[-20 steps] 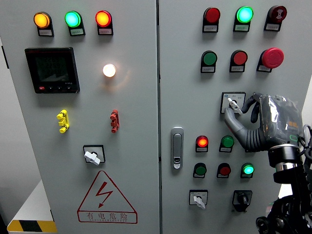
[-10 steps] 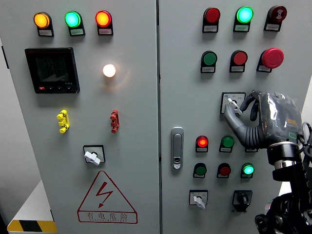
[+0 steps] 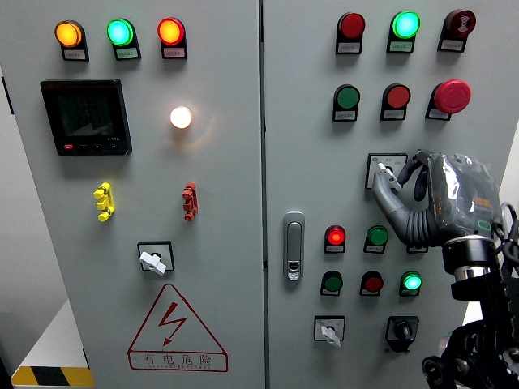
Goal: Rotate and turn off gray switch
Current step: 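Twist the right hand to rotate the switch handle to the off position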
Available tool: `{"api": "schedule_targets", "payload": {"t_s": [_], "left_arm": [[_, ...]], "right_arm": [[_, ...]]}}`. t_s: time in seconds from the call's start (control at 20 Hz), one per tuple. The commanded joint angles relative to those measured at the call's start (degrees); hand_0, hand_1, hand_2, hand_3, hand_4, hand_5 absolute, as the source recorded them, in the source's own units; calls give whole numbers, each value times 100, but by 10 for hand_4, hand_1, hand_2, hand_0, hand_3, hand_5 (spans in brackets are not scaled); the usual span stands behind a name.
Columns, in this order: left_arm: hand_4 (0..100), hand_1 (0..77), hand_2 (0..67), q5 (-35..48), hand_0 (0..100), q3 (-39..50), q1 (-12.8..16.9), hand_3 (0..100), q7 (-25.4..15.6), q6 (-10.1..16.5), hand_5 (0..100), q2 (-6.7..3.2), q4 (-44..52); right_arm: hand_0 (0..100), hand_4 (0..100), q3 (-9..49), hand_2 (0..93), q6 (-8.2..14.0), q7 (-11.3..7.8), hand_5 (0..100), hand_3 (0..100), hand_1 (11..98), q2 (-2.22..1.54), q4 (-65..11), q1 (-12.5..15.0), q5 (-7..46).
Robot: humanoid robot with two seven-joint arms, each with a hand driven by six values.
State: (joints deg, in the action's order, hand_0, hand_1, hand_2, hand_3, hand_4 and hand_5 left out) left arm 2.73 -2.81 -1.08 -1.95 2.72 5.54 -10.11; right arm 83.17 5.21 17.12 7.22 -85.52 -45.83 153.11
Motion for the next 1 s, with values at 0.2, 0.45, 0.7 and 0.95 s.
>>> {"api": "schedule_targets", "payload": {"t_s": [0.2,0.45,0.7,0.95], "left_arm": [[121,0,101,-1,0,0,-6,207,2,9,127,0,0],[121,0,101,-1,0,0,2,208,2,0,127,0,0],[121,0,101,-1,0,0,3,207,2,0,127,0,0],[121,0,101,-1,0,0,3,208,2,0,127,0,0]], "right_arm": [[627,926,-2,668,-3,2,953,932,321,-1,0,-5,79],[646,929,-2,677,-3,2,952,932,340,-1,9,-5,79],[649,928,-2,685,6,2,952,935,348,-1,9,-5,79],[651,926,-2,709,-3,11,959,949,360,-1,18,-5,79]]}}
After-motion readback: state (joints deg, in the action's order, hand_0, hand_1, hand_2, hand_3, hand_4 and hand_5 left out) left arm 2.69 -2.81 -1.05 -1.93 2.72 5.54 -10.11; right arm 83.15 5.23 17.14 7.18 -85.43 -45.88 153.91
